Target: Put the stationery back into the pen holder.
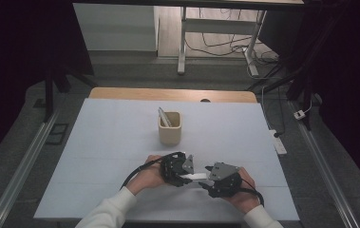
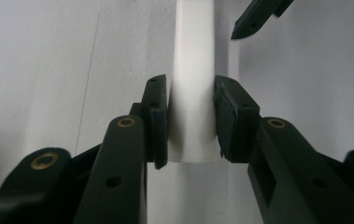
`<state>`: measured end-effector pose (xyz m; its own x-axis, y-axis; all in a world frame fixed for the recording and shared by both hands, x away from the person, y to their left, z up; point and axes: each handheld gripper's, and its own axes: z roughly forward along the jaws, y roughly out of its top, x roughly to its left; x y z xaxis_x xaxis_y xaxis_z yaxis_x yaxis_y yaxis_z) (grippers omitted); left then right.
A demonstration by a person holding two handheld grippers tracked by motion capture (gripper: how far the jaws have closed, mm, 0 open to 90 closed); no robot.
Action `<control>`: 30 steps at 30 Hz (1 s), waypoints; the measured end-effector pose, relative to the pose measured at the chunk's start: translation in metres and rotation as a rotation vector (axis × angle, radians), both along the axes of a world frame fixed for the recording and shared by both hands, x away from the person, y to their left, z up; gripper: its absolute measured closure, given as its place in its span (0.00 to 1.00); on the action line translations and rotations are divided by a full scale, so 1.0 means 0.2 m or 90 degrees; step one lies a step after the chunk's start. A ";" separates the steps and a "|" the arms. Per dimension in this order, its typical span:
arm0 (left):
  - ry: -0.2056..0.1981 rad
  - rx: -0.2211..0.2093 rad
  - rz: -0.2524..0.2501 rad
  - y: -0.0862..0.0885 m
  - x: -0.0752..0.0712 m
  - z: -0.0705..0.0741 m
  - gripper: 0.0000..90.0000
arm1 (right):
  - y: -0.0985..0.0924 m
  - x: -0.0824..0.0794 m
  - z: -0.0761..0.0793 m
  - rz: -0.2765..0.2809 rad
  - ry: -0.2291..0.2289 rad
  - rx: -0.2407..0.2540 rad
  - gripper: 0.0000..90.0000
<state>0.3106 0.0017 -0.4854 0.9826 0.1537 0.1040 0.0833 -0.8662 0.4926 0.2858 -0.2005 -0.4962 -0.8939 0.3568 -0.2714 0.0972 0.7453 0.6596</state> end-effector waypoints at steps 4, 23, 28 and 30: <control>0.002 -0.003 -0.003 -0.01 -0.01 0.00 0.74 | 0.04 0.00 -0.01 0.015 -0.011 -0.024 0.49; 0.024 -0.026 -0.029 0.02 -0.01 0.02 0.73 | 0.09 -0.03 -0.06 0.119 -0.042 -0.141 0.78; 0.031 -0.043 -0.021 0.03 0.00 0.03 0.72 | 0.09 -0.04 -0.05 0.113 -0.046 -0.126 0.78; 0.029 -0.045 -0.017 0.03 0.00 0.03 0.72 | 0.09 -0.04 -0.05 0.114 -0.049 -0.125 0.78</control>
